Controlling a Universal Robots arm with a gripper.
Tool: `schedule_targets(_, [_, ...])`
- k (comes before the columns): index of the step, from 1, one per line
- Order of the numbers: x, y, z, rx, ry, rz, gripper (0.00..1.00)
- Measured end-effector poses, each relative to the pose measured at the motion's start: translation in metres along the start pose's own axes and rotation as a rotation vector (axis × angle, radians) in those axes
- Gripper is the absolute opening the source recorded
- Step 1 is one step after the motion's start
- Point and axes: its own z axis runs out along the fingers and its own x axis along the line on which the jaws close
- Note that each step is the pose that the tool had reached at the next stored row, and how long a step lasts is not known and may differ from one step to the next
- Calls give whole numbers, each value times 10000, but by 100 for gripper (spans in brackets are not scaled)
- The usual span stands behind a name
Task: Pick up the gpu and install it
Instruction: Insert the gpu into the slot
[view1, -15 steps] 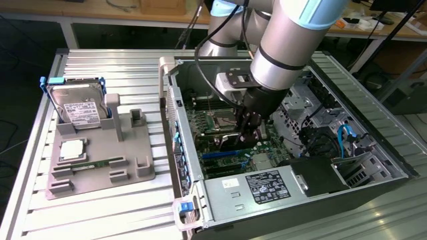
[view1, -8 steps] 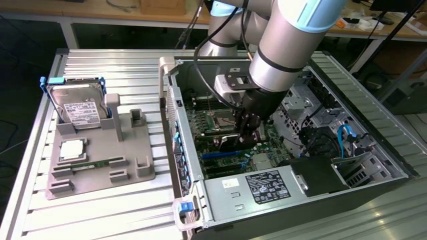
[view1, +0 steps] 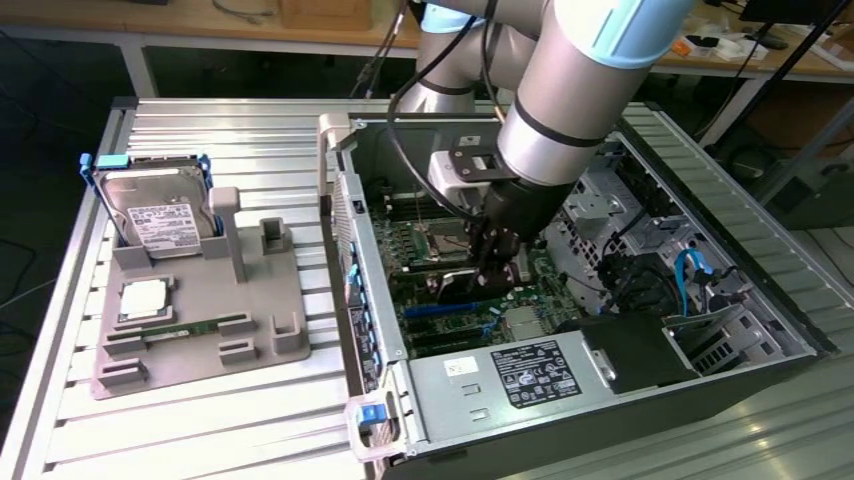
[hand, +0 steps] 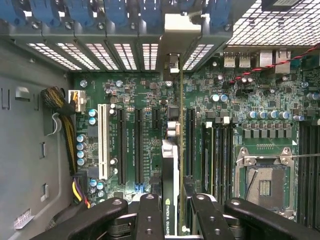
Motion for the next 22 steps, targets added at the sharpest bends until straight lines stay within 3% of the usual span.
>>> schedule_targets(5, [3,-3,77,0,-1,-1,27])
schedule_targets(22, [-9,58,87,0,-25,-1,27])
